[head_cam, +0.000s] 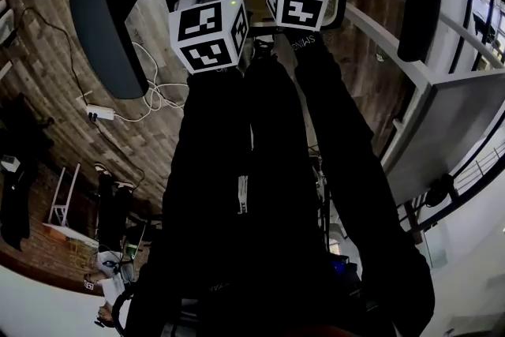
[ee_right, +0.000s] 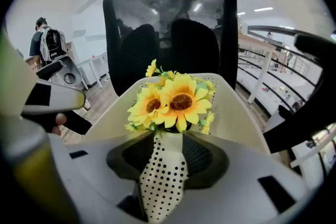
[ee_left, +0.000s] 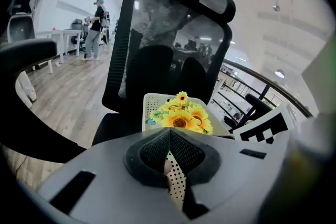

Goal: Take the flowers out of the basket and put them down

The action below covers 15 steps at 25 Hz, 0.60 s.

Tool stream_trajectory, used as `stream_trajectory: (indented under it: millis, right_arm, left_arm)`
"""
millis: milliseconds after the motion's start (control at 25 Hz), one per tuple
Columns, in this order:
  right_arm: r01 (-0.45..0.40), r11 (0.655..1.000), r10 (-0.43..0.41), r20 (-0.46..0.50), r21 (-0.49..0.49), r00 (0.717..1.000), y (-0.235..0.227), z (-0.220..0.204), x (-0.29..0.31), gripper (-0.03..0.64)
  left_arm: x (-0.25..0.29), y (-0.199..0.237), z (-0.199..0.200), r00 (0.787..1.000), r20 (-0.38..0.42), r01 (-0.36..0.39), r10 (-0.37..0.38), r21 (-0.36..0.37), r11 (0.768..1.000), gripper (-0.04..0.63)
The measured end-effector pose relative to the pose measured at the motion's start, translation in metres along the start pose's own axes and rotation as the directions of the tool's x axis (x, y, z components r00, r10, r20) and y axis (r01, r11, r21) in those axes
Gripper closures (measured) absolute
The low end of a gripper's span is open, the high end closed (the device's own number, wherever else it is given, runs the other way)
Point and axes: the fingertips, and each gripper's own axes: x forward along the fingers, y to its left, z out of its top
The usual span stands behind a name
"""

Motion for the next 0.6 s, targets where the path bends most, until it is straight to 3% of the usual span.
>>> stream_trajectory:
  millis: [240,440,600]
  right_arm:
    - [0.018,1.0,-0.018,-0.035,-0.001,0.999,-0.004,-0.009,0.03,0.271]
    - [0.04,0.999,-0.04,0.013,0.007,0.999,-0.007,-0.005,0.059,0.174]
    - [0.071,0.997,-0.072,0.056,0.016,0.996,-0.013,0.004,0.076,0.139]
  left_arm:
    - [0.008,0.005,0.005,1.0,0.012,0.003,-0.003,0.005,1.0,0.598]
    - [0.01,0.012,0.011,0.999,0.036,-0.007,0.006,0.019,1.0,0.598]
    - [0.013,0.014,0.015,0.999,0.051,-0.012,0.011,0.026,1.0,0.598]
